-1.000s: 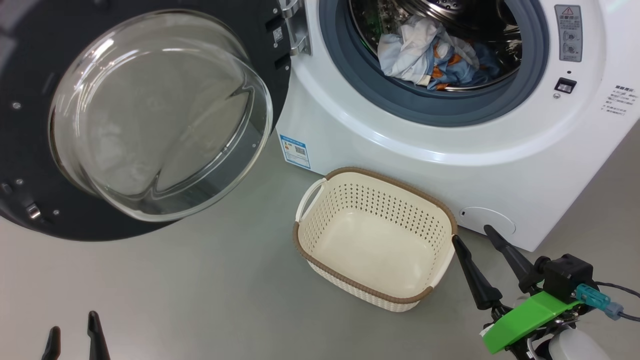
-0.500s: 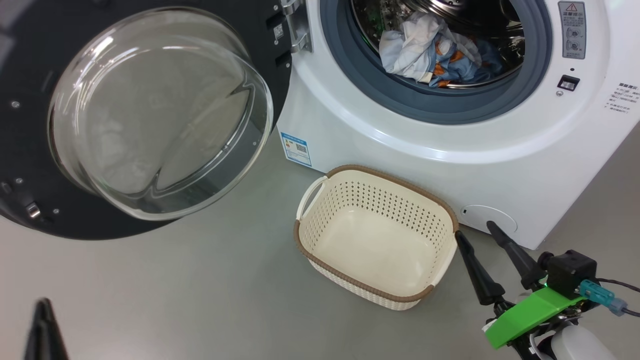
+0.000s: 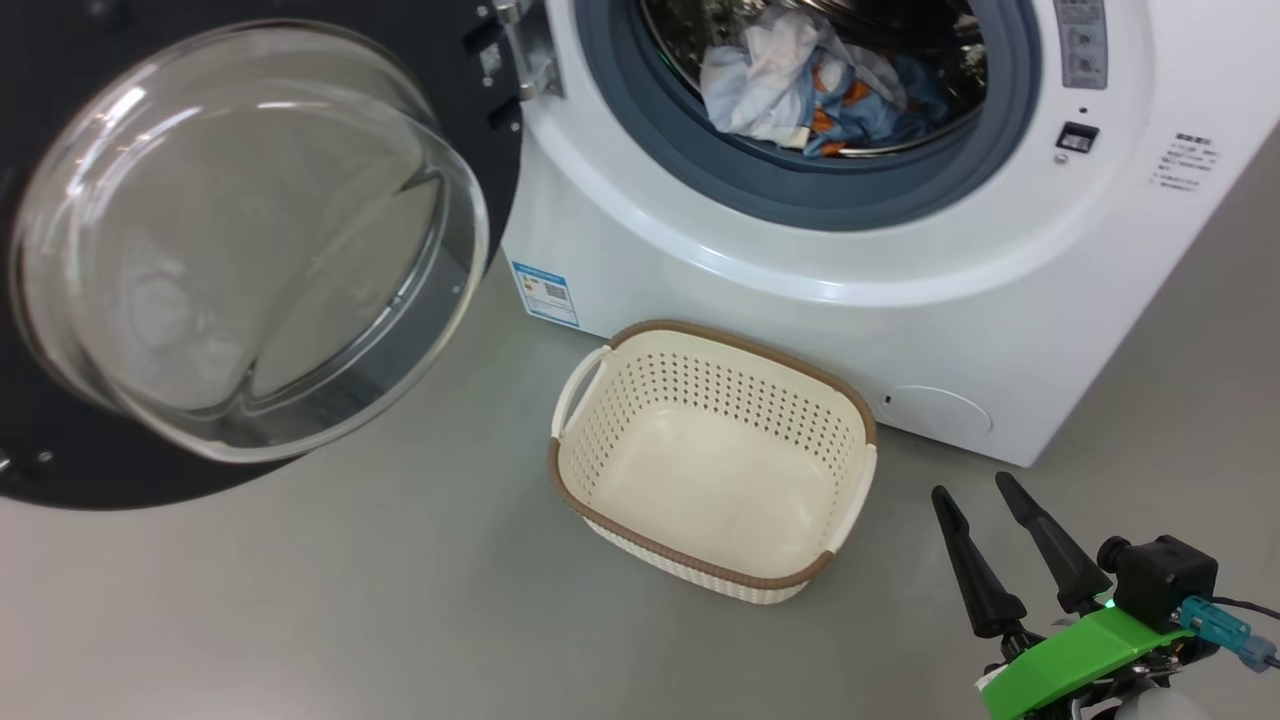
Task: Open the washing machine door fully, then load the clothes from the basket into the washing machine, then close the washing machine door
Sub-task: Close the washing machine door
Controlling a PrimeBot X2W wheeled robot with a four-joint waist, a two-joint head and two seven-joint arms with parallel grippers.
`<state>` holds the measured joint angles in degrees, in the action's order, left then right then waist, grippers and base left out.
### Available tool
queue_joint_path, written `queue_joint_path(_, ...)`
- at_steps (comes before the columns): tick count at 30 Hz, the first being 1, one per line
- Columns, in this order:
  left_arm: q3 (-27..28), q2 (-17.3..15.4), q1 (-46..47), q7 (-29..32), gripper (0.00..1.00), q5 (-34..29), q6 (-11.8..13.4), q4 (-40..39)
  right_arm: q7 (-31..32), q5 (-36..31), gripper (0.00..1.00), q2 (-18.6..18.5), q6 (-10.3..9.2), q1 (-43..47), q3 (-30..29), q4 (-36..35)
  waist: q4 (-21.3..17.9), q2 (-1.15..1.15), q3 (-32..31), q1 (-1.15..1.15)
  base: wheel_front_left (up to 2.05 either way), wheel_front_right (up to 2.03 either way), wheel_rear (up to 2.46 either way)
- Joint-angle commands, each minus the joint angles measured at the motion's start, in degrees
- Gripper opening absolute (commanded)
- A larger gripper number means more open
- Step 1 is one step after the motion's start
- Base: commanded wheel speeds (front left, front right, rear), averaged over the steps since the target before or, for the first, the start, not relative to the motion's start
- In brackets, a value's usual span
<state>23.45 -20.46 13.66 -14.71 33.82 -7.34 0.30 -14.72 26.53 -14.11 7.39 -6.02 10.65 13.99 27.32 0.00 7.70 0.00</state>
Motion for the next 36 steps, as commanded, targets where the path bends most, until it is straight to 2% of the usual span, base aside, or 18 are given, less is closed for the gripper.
queue_joint_path(1,2.5,-4.9,3.6,-0.3,0.00,1.6,-0.1,0.0,-0.3,-0.7,1.00,-0.1,0.10,-0.1,1.0,-1.5,-1.6,0.00,1.3,0.00,0.00,0.00,0.00)
queue_joint_path(4,3.8,-8.5,8.0,-0.3,0.00,7.3,-0.1,4.3,-0.3,-0.8,1.00,0.1,0.10,-0.3,1.2,-1.6,-2.7,0.00,1.9,0.00,0.00,0.00,0.00)
queue_joint_path(5,3.8,-8.5,8.0,-0.3,0.00,7.3,-0.1,4.3,-0.3,-0.8,1.00,0.1,0.10,-0.3,1.2,-1.6,-2.7,0.00,1.9,0.00,0.00,0.00,0.00)
queue_joint_path(8,3.9,-12.5,11.9,-0.3,0.00,14.3,-0.1,11.1,-0.3,-0.9,1.00,0.3,0.10,-0.5,1.5,-1.6,-3.6,0.00,2.2,0.00,0.00,0.00,0.00)
queue_joint_path(11,3.8,-16.7,15.9,2.2,0.00,21.9,-0.1,19.7,-0.3,-1.0,1.00,0.5,0.10,-0.7,1.9,-1.6,-4.4,0.00,2.5,0.00,0.00,0.00,0.00)
queue_joint_path(15,2.7,-22.1,20.9,7.1,0.00,28.2,-0.1,30.0,-0.3,-1.0,1.00,0.4,0.10,-0.9,1.9,-1.6,-4.8,0.00,3.1,0.00,0.00,0.00,0.00)
queue_joint_path(20,-0.8,-25.9,25.7,19.1,0.00,36.3,-0.1,38.7,-0.3,-1.2,1.00,0.2,0.10,-1.3,2.0,-1.7,-5.0,0.00,4.1,0.00,0.00,0.00,0.00)
queue_joint_path(28,-5.6,-27.9,28.9,38.3,0.00,44.8,-0.1,45.9,-0.3,-1.5,1.00,-0.4,0.10,-2.7,3.0,-1.8,-5.6,0.00,6.9,0.00,0.00,0.00,0.00)
queue_joint_path(36,-6.7,-27.7,30.2,40.9,0.00,46.1,-0.1,48.1,-0.3,-1.5,1.00,-1.4,0.10,-4.4,3.6,-2.0,-6.5,0.00,9.3,0.00,0.00,0.00,0.00)
